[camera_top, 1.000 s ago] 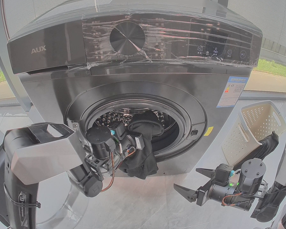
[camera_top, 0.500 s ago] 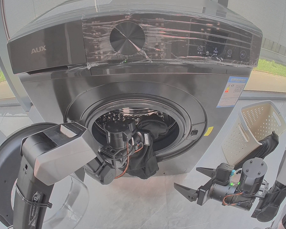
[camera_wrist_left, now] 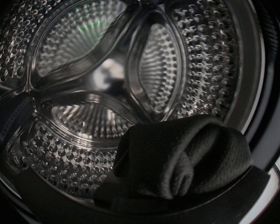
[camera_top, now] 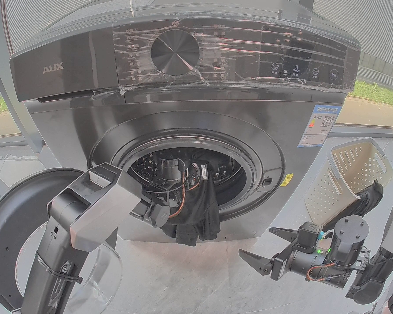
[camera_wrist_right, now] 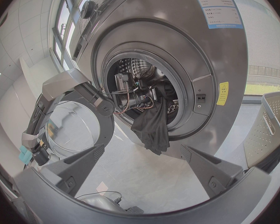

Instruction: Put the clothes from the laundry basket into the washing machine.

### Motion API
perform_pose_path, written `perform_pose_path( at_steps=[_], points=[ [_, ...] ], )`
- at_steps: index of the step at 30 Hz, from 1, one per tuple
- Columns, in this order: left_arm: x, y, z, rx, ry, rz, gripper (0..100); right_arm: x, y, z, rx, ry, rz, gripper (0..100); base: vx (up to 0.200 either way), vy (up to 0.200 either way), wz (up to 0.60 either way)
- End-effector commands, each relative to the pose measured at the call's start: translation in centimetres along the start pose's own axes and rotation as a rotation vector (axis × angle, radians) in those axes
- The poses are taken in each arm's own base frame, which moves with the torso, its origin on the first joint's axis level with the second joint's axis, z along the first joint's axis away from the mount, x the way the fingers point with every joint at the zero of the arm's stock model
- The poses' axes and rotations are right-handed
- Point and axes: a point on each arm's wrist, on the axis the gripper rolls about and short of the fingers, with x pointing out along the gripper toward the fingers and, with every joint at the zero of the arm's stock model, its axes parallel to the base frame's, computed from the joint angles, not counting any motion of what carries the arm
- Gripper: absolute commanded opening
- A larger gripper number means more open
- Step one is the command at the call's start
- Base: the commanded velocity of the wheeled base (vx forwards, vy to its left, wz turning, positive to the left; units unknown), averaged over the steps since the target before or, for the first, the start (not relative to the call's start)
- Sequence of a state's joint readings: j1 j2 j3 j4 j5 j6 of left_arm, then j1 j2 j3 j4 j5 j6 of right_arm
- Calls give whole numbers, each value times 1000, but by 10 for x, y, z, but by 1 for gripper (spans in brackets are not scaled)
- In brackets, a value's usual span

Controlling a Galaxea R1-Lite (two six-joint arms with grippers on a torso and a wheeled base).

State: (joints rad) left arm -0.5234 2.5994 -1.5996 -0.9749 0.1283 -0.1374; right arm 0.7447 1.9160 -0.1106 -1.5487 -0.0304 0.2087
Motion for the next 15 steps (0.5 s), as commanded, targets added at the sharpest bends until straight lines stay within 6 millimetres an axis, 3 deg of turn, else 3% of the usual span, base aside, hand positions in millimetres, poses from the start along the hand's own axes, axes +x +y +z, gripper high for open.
perform_pose_path(
  at_steps=[1, 7, 15],
  points=[
    [24, 23, -8, -15, -6, 85, 0, 0, 1, 0, -1, 2, 3, 100, 0, 0, 0],
    [34, 29, 5, -24, -23, 109, 0, 1, 1, -1, -2, 2, 5, 100, 0, 0, 0],
    [32, 34, 4, -24, -9, 121, 0, 1, 1, -1, -2, 4, 4, 100, 0, 0, 0]
  ],
)
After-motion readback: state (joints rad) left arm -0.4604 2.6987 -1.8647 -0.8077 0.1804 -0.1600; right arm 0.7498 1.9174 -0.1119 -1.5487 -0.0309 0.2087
